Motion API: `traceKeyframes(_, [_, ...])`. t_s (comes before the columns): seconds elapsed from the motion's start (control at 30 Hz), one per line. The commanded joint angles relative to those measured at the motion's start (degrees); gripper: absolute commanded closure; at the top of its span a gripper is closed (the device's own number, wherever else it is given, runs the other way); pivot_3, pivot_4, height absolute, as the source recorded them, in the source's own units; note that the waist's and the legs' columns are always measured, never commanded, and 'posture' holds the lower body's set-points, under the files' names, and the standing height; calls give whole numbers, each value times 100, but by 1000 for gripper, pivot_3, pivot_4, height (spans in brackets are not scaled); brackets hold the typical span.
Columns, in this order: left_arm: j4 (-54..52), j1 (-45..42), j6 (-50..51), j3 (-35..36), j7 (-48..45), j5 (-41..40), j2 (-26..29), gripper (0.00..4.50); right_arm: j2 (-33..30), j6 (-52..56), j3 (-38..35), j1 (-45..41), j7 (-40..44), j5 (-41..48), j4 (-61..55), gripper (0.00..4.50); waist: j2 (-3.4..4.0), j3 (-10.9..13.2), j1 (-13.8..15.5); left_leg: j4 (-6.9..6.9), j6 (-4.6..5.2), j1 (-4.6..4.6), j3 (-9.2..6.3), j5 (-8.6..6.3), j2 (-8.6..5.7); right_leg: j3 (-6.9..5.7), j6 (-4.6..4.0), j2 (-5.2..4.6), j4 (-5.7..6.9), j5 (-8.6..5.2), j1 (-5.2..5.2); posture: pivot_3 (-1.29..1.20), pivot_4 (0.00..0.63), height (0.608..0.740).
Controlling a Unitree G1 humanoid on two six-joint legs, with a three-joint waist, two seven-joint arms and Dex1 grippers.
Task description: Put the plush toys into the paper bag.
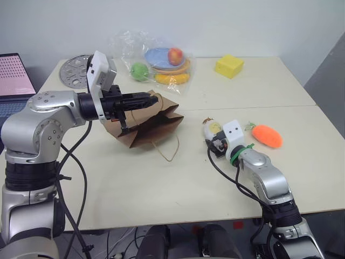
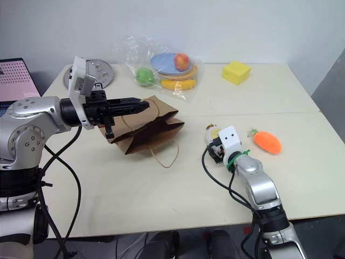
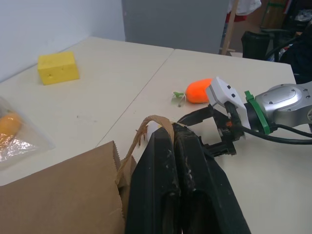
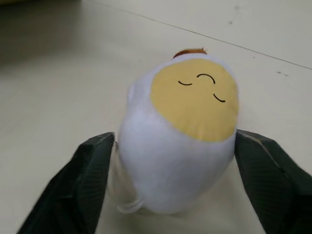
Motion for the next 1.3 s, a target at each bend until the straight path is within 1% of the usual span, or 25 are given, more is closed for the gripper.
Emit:
traceKeyframes(0.03, [-104,-122,-42,88,45,-71,25,4500,-52,-294,-71,-36,18,-72,3,2084,0,0,-1,0,0,0,0,0,0,0,0,0,0,0,0,0,150,740])
traceKeyframes(0.23, [-86,-141,-70,72,39,-78,26,4500,-278,-650,-141,-145,273,-47,204,4215,0,0,0,2,0,1,0,0,0,1,0,1,1,0,2,0,150,740])
traceKeyframes(0.27, [-84,-142,-73,71,44,-77,23,4500,-309,-701,-177,-182,428,68,204,4436,0,0,-1,3,0,1,0,0,0,1,0,1,1,0,2,0,150,740])
traceKeyframes(0.33, [-79,-132,-86,70,52,-69,19,4500,-408,-681,-259,-326,1086,572,73,4474,0,0,-1,4,0,1,0,0,0,0,0,1,1,0,3,0,150,740])
traceKeyframes(0.4, [-65,-105,-114,60,50,-46,19,4500,-723,-396,-250,-539,1990,1161,-247,4474,1,1,-7,4,0,0,0,0,1,-1,0,1,1,0,3,0,150,740])
traceKeyframes(0.47, [-54,-86,-140,52,44,-35,18,4500,-982,-48,-223,-670,2471,1526,-501,4474,1,2,-8,4,1,0,0,0,1,-1,0,1,1,0,3,0,150,740])
traceKeyframes(0.5, [-42,-91,-149,44,51,-31,7,4500,-1049,109,-214,-769,2550,1637,-605,4474,1,2,-7,4,1,0,-1,0,2,-4,0,2,0,0,3,0,150,740])
traceKeyframes(0.57, [-31,-107,-153,29,69,-29,-18,4500,-1067,389,-215,-922,2596,1847,-744,4474,1,2,-5,3,1,0,-3,0,3,-5,0,2,0,0,3,0,150,740])
traceKeyframes(0.67, [-1,-155,-168,-11,94,-6,-65,4500,-833,796,-196,-1218,2414,2070,-850,4474,1,2,-3,3,1,0,-3,0,3,-5,0,1,0,0,3,0,150,740])
traceKeyframes(0.83, [12,-186,-177,-37,80,15,-70,4500,-788,1003,321,-1464,2526,2002,-923,4474,1,2,2,5,1,-2,-3,0,2,-3,0,-1,-2,0,1,0,150,740])
traceKeyframes(1.0, [51,-234,-184,-53,48,30,-50,4500,-667,1072,744,-1732,2472,1859,-745,4474,1,2,1,4,1,-3,-3,0,2,-4,0,-1,-2,0,0,0,150,740])
traceKeyframes(1.13, [49,-246,-185,-84,46,20,-84,4500,-400,1009,959,-1989,2365,1683,-416,4474,1,2,-2,5,1,-1,-3,0,2,-3,0,-1,0,0,0,0,150,740])
traceKeyframes(1.3, [-26,-245,-140,-143,105,-51,-231,4500,206,798,1116,-2469,2155,1410,314,4474,1,2,-4,5,1,-1,-3,0,2,-4,-1,-1,2,1,-2,0,150,740])
